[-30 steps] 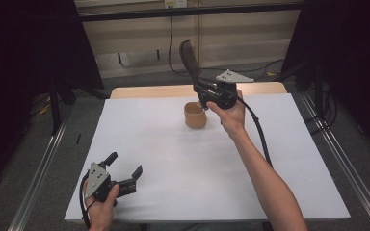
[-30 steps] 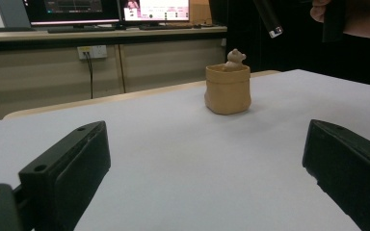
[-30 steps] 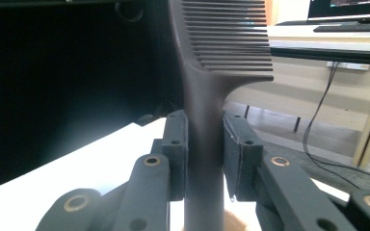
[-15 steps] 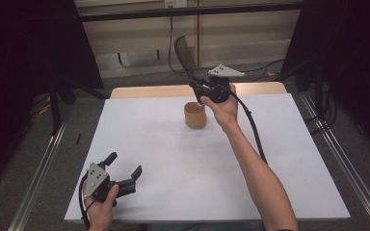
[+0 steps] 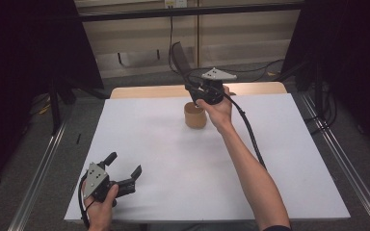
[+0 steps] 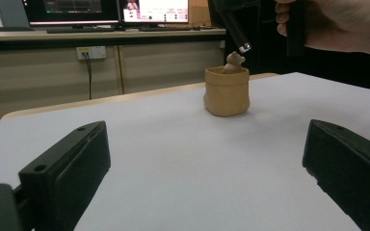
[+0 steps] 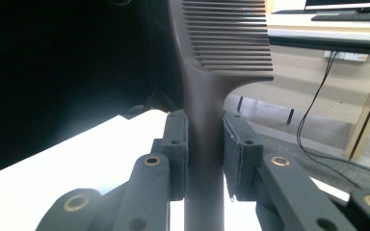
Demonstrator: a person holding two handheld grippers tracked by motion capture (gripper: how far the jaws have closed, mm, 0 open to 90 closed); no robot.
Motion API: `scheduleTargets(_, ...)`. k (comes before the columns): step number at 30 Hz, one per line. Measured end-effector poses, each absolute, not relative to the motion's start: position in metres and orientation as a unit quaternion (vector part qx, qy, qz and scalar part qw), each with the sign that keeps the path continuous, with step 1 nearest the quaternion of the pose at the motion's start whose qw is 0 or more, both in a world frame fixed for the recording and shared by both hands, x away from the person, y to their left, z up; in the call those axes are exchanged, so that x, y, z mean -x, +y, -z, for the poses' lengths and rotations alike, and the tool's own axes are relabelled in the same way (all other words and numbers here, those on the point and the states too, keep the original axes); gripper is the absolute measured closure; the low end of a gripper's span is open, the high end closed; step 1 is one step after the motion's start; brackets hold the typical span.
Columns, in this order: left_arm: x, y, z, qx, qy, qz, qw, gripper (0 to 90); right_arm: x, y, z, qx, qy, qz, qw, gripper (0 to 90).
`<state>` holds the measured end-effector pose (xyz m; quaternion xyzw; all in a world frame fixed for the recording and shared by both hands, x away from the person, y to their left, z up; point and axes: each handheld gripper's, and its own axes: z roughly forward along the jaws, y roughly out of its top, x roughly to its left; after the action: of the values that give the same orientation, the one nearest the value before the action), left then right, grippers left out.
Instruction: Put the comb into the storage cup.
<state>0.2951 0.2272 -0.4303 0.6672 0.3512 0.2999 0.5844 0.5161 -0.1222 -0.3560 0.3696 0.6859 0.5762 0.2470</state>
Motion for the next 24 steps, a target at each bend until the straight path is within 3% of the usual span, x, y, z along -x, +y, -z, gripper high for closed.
scheduleTargets(24,-0.295,0.228,0.431,-0.667,0.352,-0.297,0.585,2.9,-0.529,-0.12,0.382,-0.367,0.698,-0.562,0.248,72.8)
